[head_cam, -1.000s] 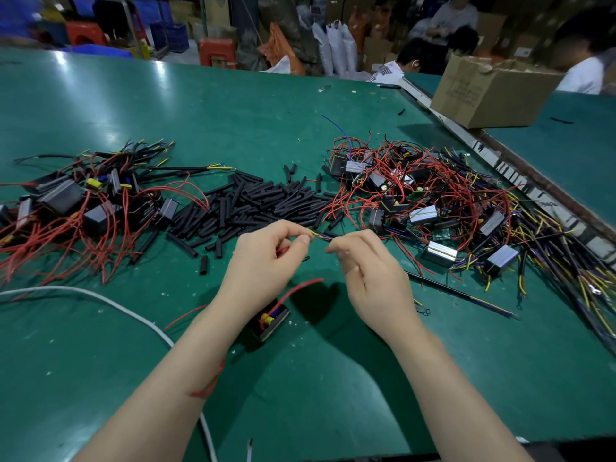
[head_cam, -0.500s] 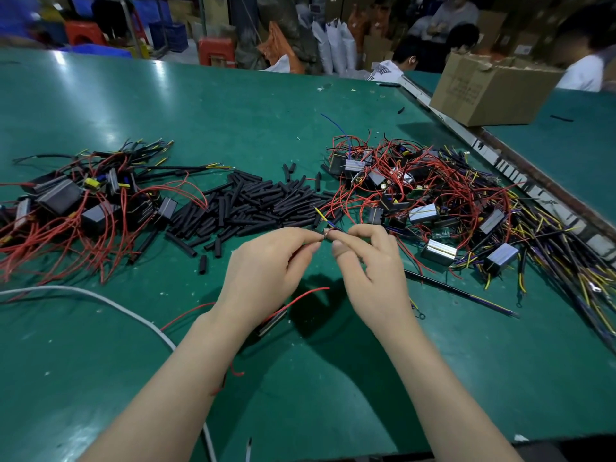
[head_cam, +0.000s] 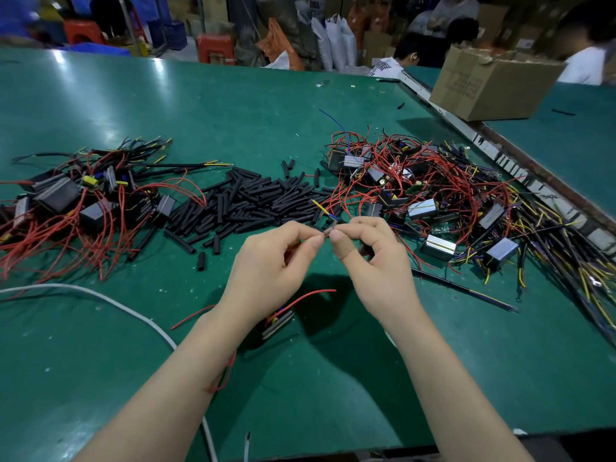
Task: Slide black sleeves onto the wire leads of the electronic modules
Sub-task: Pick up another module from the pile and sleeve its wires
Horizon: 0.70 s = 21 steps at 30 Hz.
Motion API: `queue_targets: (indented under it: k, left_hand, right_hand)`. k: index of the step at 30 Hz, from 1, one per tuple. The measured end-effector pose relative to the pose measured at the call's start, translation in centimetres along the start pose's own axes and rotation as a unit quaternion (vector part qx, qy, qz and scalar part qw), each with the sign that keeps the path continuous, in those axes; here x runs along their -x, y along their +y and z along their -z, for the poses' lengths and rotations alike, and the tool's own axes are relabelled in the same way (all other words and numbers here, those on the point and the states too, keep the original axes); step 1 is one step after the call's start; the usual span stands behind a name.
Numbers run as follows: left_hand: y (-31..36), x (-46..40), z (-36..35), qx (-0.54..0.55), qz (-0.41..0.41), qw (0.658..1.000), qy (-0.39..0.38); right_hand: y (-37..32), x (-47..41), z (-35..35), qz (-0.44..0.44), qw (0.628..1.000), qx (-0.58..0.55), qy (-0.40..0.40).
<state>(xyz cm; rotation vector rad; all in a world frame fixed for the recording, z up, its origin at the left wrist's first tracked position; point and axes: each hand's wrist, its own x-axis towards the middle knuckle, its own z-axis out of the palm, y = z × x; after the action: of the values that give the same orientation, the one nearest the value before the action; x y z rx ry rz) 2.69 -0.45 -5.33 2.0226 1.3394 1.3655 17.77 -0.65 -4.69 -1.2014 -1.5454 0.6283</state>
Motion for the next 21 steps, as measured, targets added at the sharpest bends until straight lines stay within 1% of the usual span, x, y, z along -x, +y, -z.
queue_targets:
  k: [2, 5, 7, 11, 16, 21]
  left_hand:
    - [0.3, 0.0, -0.1, 0.034, 0.025, 0.999, -0.015]
    - [0.9, -0.3, -0.3, 0.092, 0.068, 0.993, -0.036]
    - [0.8, -0.6, -0.3, 0.123, 0.094, 0.987, -0.031]
    - [0.6, -0.5, 0.2, 0.129, 0.092, 0.987, -0.025]
    - [0.7, -0.4, 0.4, 0.118, 0.063, 0.991, -0.011]
    - [0.8, -0.2, 0.4, 0.070, 0.007, 0.997, 0.018]
  right_hand:
    - [0.3, 0.1, -0.2, 0.050, 0.997, 0.048, 0.019]
    - [0.7, 0.1, -0.5, 0.111, 0.985, 0.102, 0.088]
    - [1.0, -0.1, -0.4, 0.143, 0.972, 0.137, 0.128]
    - [1.6, -0.2, 0.2, 0.201, 0.956, 0.179, 0.117]
    - [1.1, -0.1, 0.0, 0.199, 0.959, 0.159, 0.125]
    - [0.2, 0.1, -0.1, 0.121, 0.987, 0.054, 0.095]
